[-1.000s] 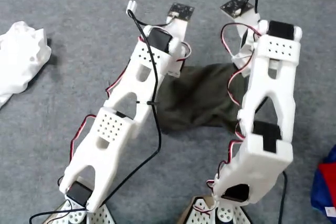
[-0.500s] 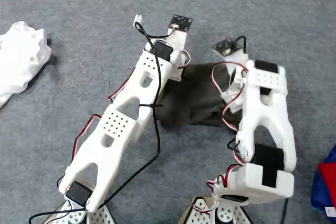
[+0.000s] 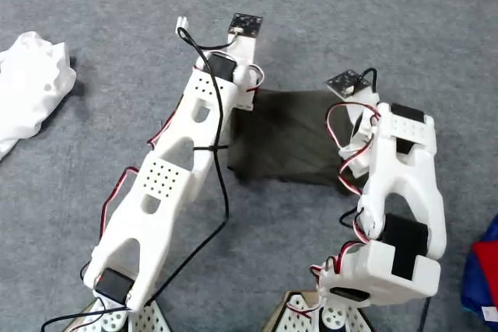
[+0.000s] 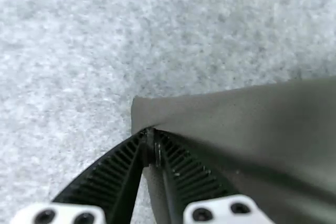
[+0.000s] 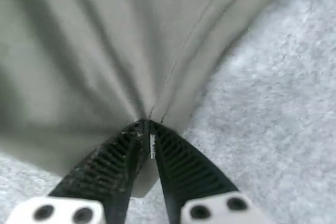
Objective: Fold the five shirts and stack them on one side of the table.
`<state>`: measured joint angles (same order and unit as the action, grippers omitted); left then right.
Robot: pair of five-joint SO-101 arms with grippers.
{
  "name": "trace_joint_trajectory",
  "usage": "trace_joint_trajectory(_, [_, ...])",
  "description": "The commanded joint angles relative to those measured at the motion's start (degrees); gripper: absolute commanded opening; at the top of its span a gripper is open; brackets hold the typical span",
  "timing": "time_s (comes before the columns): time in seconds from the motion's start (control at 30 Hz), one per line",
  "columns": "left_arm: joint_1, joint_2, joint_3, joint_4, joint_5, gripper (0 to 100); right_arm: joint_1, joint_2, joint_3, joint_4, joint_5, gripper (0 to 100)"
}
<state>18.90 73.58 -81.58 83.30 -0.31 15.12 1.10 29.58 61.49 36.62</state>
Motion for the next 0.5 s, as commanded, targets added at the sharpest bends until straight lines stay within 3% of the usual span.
trace_joint_trajectory(0.0, [-3.25,-0.57,-2.2,-1.14,0.0,2,-0.4,-3.38,-5.41,3.52,0.62,0.5])
trace_joint_trajectory(0.23, [-1.85,-0.57,-14.86,10.37,-4.04,2,-4.26,-9.98,-12.53,14.07,-2.55,0.5])
trace_joint_trajectory(0.47, [-0.35,-10.42,-13.45,17.67,-7.56,2,-5.32,-16.13,-12.88,20.13,-12.66,0.5])
